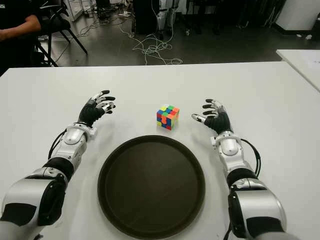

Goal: Pick up the Rubik's Cube and put it in the plate

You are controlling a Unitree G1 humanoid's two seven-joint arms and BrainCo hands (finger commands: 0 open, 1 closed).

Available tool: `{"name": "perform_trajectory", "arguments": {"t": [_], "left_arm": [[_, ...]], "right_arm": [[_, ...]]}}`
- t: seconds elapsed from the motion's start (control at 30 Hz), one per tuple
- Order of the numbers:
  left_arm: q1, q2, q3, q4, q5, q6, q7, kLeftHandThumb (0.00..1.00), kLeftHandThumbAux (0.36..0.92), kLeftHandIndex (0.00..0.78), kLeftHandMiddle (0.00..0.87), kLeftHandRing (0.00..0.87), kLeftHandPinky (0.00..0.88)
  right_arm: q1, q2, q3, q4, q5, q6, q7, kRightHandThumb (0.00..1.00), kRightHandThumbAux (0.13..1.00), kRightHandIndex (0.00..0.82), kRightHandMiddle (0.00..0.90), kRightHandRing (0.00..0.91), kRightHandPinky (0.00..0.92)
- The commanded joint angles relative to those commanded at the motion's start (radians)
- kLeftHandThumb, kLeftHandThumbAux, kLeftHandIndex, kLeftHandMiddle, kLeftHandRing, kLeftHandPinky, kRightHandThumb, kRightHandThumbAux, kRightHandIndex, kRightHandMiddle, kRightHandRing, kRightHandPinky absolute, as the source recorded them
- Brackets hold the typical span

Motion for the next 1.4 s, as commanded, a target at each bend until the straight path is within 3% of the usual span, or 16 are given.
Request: {"name": "perform_trajectory", "arguments": {"t": [0.93, 1.4], "left_arm": [[0.000, -0.002, -0.002, -0.002, 0.001, 0.003, 0.008, 0.429, 0.730, 0.165, 0.275, 0.322, 0.354], [0.000, -0.004, 0.000, -0.001, -0.002, -0.002, 0.005, 0.422, 0.728, 0.161, 0.268, 0.318, 0.352]], "right_arm": [[-0.002, 0.001, -0.008, 0.000, 0.008, 0.016, 0.014, 0.096, 0.784, 0.228, 0.312, 0.328, 0.334], [-0.012, -0.004, -0.016, -0.005, 0.015, 0.015, 0.007, 0.137, 0.785, 0.227, 0.316, 0.334, 0.345]]}}
